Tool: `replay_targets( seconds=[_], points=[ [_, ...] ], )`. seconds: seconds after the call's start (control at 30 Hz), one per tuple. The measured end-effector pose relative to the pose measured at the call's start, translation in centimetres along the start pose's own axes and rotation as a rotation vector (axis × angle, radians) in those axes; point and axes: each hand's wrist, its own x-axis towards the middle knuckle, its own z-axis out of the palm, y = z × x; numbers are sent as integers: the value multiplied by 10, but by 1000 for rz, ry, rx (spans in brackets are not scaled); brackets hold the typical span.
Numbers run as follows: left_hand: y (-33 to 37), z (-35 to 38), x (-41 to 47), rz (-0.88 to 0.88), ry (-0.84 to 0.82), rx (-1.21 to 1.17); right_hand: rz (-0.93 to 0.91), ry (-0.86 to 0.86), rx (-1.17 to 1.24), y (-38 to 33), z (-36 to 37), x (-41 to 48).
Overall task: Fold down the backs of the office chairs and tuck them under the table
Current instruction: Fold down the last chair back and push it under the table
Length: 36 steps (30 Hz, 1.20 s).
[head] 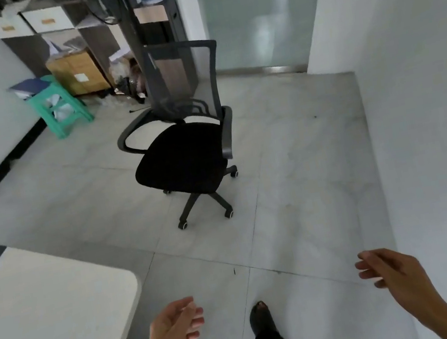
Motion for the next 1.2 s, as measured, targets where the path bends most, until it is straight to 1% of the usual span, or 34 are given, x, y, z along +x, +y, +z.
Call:
replay_targets(
  seconds=[0.07, 0.17, 0.3, 0.37, 0.47, 0.57, 0.67, 0.8, 0.97, 1.1, 1.2],
  points=[
    [44, 15, 39, 31, -42, 34, -3, 35, 18, -28, 0, 31],
    [117, 42, 93, 124, -105, 100, -13, 87, 42, -69, -5, 78],
    [206, 89, 152, 216, -178, 162, 18, 154, 86, -96, -14, 138],
    [236, 116, 182, 224, -191, 169, 45, 182, 94, -101, -19, 172],
    [267, 164, 230, 188, -198, 181, 83, 221, 104, -106, -35, 237],
    [298, 217, 272, 159, -172, 164, 95, 230, 120, -126, -56, 313],
    [342, 268, 308, 143, -138, 159, 81, 222, 119, -160, -81, 392],
    [412, 318, 349, 179, -126, 107, 9, 131, 51, -225, -101, 494],
    [468, 339, 411, 162, -62, 53, -60, 50, 10, -295, -95, 607],
    [501, 340, 486, 142, 34, 0, -69, 8, -15, -328, -63, 689],
    [539, 338, 547, 157, 108, -56, -73, 3, -26, -358, -38, 748]
  ],
)
